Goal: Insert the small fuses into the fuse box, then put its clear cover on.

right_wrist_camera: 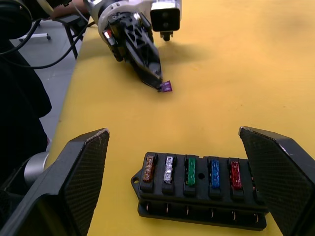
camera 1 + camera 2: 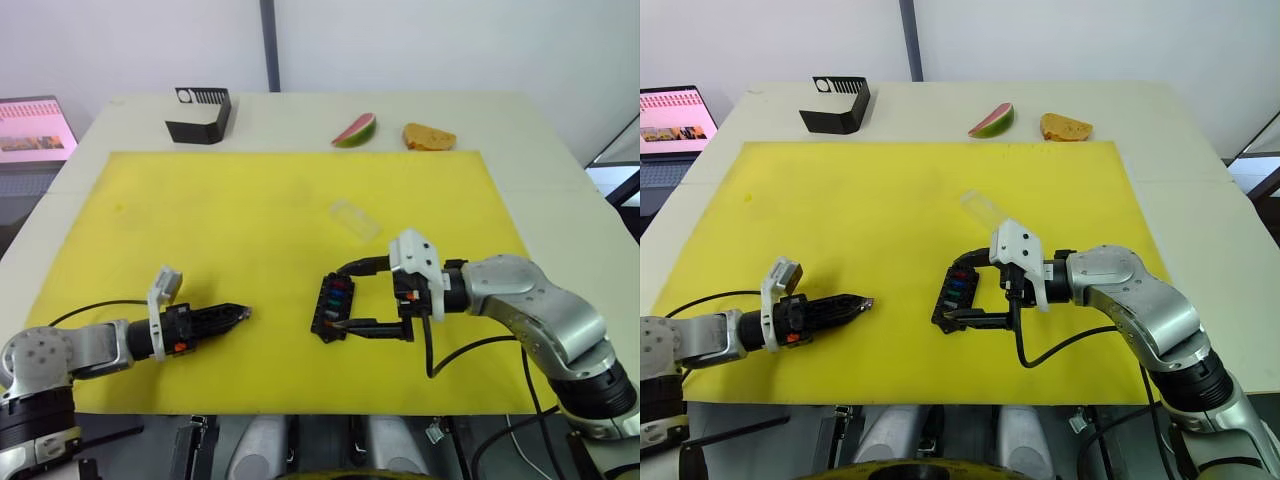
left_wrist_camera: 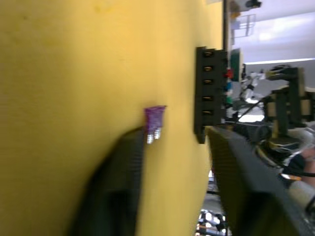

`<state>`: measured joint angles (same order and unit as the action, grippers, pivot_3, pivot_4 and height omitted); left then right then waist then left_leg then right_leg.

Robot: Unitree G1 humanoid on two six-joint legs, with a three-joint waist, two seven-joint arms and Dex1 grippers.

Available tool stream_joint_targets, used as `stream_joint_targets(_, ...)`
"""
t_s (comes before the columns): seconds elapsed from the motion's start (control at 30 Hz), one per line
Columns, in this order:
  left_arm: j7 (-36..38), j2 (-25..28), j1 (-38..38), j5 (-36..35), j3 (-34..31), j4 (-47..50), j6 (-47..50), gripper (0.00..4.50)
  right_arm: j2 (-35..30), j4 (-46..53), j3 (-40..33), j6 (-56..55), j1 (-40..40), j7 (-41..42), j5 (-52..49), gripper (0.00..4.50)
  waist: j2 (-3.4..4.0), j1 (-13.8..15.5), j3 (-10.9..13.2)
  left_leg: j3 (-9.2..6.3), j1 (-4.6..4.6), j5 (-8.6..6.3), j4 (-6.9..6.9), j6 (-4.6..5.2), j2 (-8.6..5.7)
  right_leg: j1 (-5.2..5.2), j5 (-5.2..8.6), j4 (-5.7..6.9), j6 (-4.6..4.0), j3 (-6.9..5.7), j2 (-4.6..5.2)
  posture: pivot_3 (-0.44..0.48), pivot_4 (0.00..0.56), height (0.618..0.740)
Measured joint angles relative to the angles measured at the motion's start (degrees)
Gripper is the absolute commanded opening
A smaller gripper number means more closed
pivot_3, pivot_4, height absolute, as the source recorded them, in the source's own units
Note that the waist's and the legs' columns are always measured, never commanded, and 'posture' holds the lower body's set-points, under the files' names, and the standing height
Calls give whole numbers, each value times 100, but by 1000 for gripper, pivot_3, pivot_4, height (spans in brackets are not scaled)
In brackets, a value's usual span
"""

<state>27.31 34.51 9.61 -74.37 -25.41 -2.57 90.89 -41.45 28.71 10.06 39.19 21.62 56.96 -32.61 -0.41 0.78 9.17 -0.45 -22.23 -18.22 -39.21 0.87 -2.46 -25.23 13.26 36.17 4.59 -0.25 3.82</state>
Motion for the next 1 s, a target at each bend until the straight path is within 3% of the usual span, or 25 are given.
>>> stream_joint_targets(0.27, 0, -79, -14, 65, -8, 55, -19, 2088, 0, -41, 0, -17, 19, 0, 38, 4500, 1, 6, 0, 0, 0, 0, 0, 0, 0, 1, 0, 0, 0, 0, 0, 0, 150, 740)
stream_joint_targets(0.37, -9, -90, -14, 120, -9, 62, -37, 1144, 0, -47, 0, -24, 69, 0, 39, 4500, 1, 7, -1, 0, 0, -1, 0, 1, 0, 1, 0, 0, 0, 0, 0, 0, 150, 740)
stream_joint_targets(0.43, -6, -94, -14, 139, -4, 93, -52, 181, 0, -48, 0, -28, 69, 0, 40, 4500, 1, 1, -1, 0, 1, -1, 0, 1, 0, 1, 0, 0, 0, 0, 0, 0, 150, 740)
stream_joint_targets(0.47, 9, -94, -10, 137, -4, 117, -51, 77, 0, -50, 0, -28, 69, 1, 41, 4500, 3, -2, -2, 0, 2, 0, 0, 0, 0, 1, 0, 1, 0, 0, 0, 0, 150, 740)
stream_joint_targets(0.83, 96, -71, -4, 220, -1, 126, -73, 77, -9, -77, -11, -27, 69, -5, 34, 4500, 19, -7, -11, 0, 4, 0, 3, 1, 1, 0, 0, 3, 0, 0, 0, 0, 150, 740)
stream_joint_targets(1.0, 246, 54, 28, 242, 35, 338, -137, 77, 30, -73, -363, 168, 43, -213, -206, 4500, 17, -4, -10, -1, 3, 0, 3, 1, 1, 0, 0, 2, -1, 0, 0, 0, 150, 740)
